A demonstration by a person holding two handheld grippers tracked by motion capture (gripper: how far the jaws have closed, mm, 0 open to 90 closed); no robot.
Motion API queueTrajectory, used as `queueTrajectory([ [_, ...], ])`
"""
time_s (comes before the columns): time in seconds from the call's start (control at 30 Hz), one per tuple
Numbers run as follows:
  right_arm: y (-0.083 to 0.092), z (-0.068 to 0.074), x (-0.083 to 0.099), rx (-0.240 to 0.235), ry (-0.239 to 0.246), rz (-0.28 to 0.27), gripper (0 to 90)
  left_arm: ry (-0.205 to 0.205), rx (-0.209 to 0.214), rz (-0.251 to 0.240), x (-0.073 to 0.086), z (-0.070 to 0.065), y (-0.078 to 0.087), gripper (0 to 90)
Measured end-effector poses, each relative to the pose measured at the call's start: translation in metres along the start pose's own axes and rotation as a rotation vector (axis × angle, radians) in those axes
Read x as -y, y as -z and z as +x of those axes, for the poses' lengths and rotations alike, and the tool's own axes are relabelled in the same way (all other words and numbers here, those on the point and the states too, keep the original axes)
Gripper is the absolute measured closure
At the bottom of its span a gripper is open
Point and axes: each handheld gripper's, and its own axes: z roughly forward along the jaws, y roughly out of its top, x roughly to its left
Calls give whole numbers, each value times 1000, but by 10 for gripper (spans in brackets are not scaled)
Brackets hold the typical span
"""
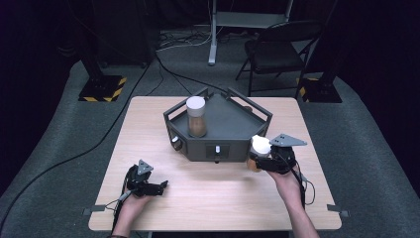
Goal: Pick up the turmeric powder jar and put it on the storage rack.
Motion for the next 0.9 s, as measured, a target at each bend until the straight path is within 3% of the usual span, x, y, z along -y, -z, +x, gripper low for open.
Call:
queueTrajectory([
  [0.9,14,-6,-51,19,26,-28,295,0,0,0,0,0,0,24],
])
